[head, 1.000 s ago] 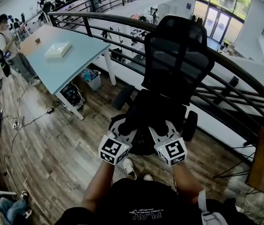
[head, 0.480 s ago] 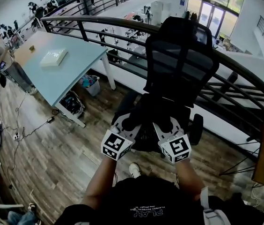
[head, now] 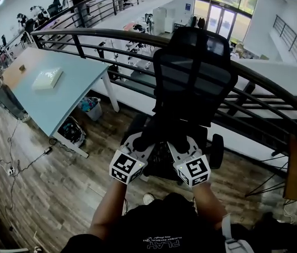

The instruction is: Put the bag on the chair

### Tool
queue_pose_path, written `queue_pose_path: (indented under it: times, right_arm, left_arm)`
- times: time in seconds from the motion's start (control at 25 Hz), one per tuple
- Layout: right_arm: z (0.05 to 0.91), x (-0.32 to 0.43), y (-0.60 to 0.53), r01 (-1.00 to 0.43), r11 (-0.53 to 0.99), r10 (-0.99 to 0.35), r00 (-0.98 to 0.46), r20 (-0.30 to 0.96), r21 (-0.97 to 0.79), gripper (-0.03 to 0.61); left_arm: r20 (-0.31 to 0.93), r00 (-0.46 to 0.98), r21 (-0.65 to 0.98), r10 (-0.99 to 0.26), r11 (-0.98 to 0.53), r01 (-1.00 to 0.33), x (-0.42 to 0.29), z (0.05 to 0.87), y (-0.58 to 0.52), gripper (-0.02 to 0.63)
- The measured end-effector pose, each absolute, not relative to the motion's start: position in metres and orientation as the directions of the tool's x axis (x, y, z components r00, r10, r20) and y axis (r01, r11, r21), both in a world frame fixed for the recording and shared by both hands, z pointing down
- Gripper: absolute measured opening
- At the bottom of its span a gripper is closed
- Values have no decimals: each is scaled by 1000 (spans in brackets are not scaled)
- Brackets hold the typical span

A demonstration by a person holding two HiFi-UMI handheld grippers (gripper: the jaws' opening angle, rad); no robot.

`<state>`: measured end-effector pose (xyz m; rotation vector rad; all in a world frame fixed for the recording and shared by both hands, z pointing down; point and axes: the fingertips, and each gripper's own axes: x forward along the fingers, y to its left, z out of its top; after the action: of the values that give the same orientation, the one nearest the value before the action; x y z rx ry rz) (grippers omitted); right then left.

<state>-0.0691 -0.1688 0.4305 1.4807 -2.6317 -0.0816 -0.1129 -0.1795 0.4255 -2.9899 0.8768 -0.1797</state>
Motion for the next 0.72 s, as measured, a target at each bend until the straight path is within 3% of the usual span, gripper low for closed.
queue_pose_path:
  times: [0.72]
  right_arm:
    - [432, -2, -248, -855, 504, -863, -493, 111, 122, 41]
  left_arm:
    - [125, 870, -46, -477, -878, -476, -42, 426, -260, 58]
